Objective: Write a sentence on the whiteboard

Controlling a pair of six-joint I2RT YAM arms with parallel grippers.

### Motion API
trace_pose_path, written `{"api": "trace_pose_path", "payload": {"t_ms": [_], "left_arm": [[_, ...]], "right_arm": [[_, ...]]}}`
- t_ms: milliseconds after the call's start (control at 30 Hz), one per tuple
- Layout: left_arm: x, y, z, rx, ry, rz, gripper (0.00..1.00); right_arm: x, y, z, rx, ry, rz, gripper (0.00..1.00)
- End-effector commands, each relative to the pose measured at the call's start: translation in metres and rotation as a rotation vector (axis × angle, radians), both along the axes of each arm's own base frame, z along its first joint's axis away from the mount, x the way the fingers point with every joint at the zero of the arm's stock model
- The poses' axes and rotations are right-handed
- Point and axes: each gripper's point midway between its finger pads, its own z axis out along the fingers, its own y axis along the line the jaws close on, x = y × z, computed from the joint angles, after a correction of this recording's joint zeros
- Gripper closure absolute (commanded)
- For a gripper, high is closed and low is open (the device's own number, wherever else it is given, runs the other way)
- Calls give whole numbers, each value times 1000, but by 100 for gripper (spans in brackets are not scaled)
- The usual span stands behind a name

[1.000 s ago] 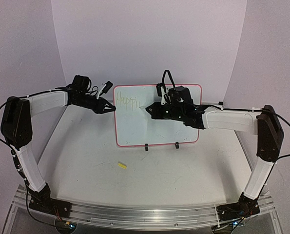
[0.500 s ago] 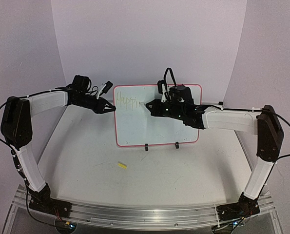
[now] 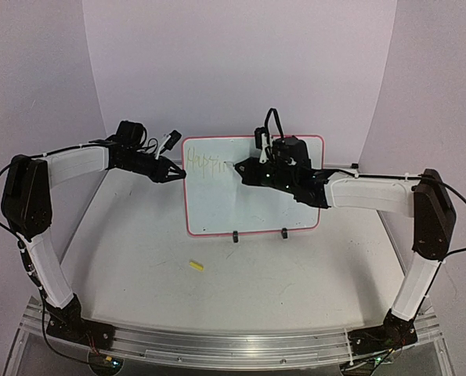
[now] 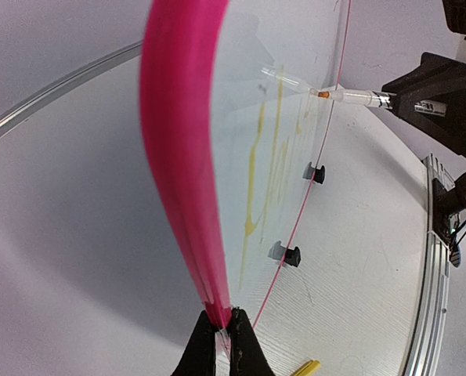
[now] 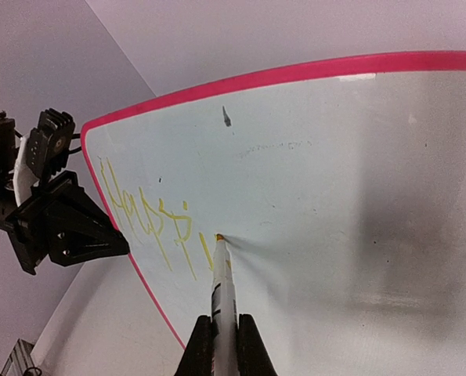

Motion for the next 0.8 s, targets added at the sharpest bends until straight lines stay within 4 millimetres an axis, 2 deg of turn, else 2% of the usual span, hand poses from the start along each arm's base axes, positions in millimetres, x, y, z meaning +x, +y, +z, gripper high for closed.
{"api": "trace_pose_path", "payload": {"t_ms": [0, 233, 367, 600, 767], "left_arm": [[-6, -3, 26, -9, -85, -18, 100], [-7, -3, 25, -8, -84, -18, 100], [-6, -3, 25, -7, -83, -18, 100], [-7, -3, 25, -7, -83, -18, 100], [-7, -3, 25, -7, -83, -18, 100]], "right_arm": [[12, -23, 17, 14, -47, -116, 100], [10, -32, 10, 1, -37, -147, 100], [8, -30, 6, -3, -28, -132, 100], [1, -19, -19, -22, 31, -58, 100], [-6, -21, -32, -30, 64, -47, 100]]}}
